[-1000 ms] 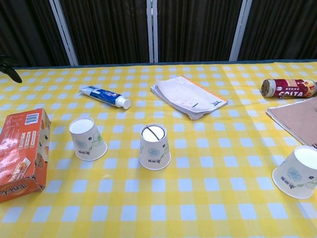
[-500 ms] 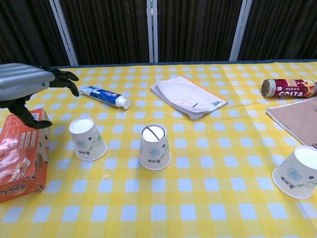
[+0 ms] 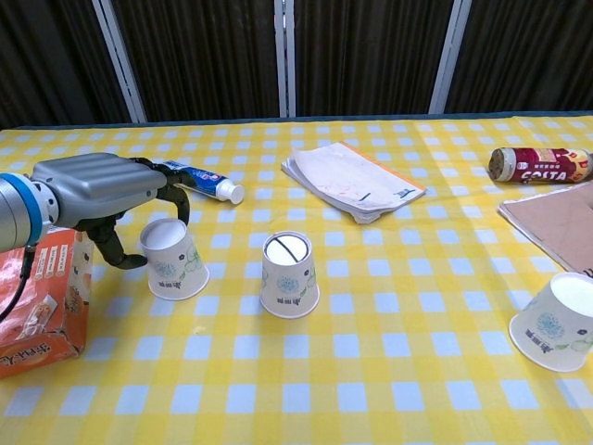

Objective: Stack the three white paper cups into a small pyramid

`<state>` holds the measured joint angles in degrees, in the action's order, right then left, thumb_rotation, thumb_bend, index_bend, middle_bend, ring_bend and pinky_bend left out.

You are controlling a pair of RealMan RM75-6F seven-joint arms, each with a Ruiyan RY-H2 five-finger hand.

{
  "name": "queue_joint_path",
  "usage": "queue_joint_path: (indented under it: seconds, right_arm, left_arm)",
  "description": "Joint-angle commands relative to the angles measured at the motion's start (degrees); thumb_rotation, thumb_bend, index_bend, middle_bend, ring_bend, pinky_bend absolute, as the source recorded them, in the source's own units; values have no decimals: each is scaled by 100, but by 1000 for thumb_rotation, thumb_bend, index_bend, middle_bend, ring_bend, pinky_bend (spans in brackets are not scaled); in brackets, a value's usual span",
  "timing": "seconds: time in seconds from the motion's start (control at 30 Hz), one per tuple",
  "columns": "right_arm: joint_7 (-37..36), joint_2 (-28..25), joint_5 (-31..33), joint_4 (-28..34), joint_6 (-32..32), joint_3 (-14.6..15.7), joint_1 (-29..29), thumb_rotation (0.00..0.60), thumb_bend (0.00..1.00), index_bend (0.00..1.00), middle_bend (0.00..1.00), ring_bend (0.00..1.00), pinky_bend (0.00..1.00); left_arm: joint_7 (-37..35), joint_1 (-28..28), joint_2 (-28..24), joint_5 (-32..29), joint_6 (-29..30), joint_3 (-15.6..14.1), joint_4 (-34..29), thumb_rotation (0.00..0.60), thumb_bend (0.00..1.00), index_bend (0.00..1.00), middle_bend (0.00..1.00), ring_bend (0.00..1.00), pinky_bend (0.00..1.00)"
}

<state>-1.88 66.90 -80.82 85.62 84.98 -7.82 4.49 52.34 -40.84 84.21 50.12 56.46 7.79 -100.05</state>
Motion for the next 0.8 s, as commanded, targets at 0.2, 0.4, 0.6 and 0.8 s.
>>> queue_joint_path:
  seconds: [0.2,0.4,0.6,0.8]
  right_arm:
    - [-9,-3,13,12,-2,-4,1,600,161,294,49,0,281]
    - [-3,-5,24,31,-17,0,5,600,161,294,49,0,282]
    - [-13,-14,26,36,-13,2,0,600,160,294,49,0,283]
    - [-41,-32,7,53,-2,11,-7,600,160,294,49,0,283]
  left_arm:
    - [-219,-92,114,88,151,-114,64,600,341,408,0,0,0]
    - [-410,-198,246,270,253,-97,-87,600,342,409,0,0,0]
    - [-322,-349,471,230,277,-129,-118,600,342,410,0,0,0]
    - [-213,-551,818,147,339,-89,-18,600,342,412,0,0,0]
